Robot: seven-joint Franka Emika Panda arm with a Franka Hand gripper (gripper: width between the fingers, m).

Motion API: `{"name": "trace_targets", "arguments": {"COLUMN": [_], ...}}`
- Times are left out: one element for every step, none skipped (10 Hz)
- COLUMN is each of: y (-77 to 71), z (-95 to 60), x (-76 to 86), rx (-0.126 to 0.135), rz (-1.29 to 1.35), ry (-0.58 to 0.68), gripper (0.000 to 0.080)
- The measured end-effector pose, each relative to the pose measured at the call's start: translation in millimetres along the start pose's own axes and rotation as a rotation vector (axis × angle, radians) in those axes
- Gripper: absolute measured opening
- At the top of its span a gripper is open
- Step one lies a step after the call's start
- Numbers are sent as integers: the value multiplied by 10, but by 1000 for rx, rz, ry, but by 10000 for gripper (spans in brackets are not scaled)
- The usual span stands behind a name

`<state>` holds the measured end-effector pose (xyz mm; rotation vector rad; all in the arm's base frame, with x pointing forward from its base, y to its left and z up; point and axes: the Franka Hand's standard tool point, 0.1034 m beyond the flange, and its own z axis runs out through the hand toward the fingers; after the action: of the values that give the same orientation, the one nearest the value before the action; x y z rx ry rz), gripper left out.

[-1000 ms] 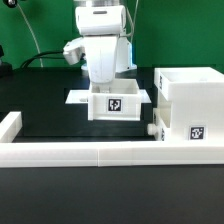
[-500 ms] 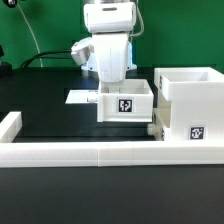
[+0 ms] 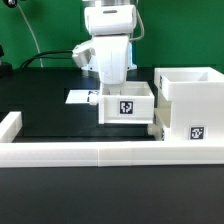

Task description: Assemble drawer

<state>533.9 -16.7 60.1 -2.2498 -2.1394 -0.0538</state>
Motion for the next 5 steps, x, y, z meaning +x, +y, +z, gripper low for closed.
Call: {"name": "trace_targets", "arguments": {"y": [10, 26, 23, 23, 27], "z": [11, 30, 49, 51, 49], "x": [34, 57, 72, 88, 102], "rx": [6, 7, 10, 10, 8], "rz": [-5, -8, -9, -8, 0], "ry": [1, 2, 4, 4, 5], "gripper": [42, 42, 42, 42, 42]}}
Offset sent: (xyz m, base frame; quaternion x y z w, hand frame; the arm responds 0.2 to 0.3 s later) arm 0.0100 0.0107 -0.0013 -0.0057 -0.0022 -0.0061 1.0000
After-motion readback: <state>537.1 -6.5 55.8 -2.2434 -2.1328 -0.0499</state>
